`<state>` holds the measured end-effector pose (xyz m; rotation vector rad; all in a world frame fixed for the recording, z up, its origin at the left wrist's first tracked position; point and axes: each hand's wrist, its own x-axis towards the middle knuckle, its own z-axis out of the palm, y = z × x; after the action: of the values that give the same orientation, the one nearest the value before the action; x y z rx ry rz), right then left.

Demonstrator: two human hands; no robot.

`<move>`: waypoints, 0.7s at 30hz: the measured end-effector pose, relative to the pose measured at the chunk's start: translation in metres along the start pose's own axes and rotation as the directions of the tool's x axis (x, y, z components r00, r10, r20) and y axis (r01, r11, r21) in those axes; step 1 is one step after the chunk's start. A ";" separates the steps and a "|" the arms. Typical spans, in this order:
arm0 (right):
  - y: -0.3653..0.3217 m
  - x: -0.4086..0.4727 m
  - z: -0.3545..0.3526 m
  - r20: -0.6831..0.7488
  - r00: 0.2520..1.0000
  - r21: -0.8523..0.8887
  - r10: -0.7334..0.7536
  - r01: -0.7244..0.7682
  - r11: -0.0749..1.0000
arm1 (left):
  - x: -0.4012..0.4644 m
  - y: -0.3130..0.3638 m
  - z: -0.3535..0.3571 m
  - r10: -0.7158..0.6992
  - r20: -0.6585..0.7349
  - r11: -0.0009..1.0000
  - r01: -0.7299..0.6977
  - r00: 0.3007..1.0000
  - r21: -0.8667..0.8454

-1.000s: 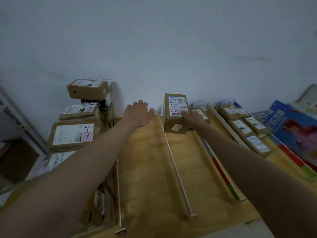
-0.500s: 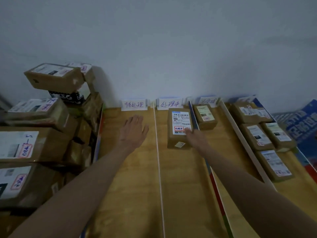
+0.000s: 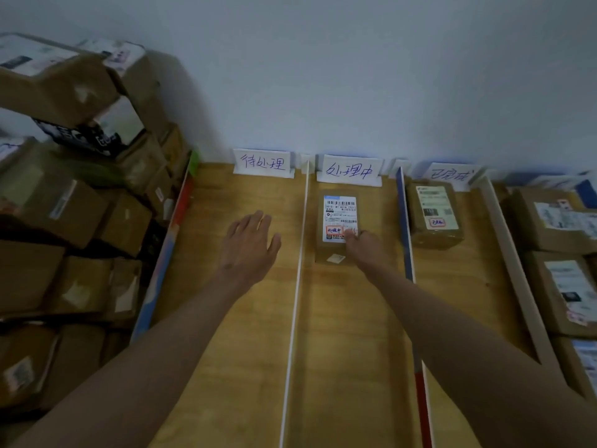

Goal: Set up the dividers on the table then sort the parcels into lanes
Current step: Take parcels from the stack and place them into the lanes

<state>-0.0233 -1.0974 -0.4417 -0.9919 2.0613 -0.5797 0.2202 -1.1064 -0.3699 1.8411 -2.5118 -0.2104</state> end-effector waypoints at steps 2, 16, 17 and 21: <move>0.015 0.043 0.016 0.001 1.000 0.041 0.011 -0.011 0.999 | 0.010 -0.004 0.010 -0.014 0.009 1.000 0.014 1.000 -0.011; -0.031 0.090 0.031 -0.027 1.000 0.009 -0.002 0.002 1.000 | 0.031 -0.025 0.037 -0.067 0.025 0.998 0.067 0.997 -0.019; -0.032 0.090 0.031 -0.025 1.000 0.008 -0.005 0.005 1.000 | 0.030 -0.027 0.036 -0.071 0.026 0.997 0.072 0.997 -0.025; -0.035 0.090 0.033 0.011 1.000 0.036 -0.027 0.027 0.999 | 0.026 -0.030 0.035 -0.085 0.039 0.996 0.086 0.996 -0.023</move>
<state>-0.0183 -1.1926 -0.4777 -1.0009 2.0229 -0.6215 0.2368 -1.1368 -0.4094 1.9553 -2.4451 -0.2791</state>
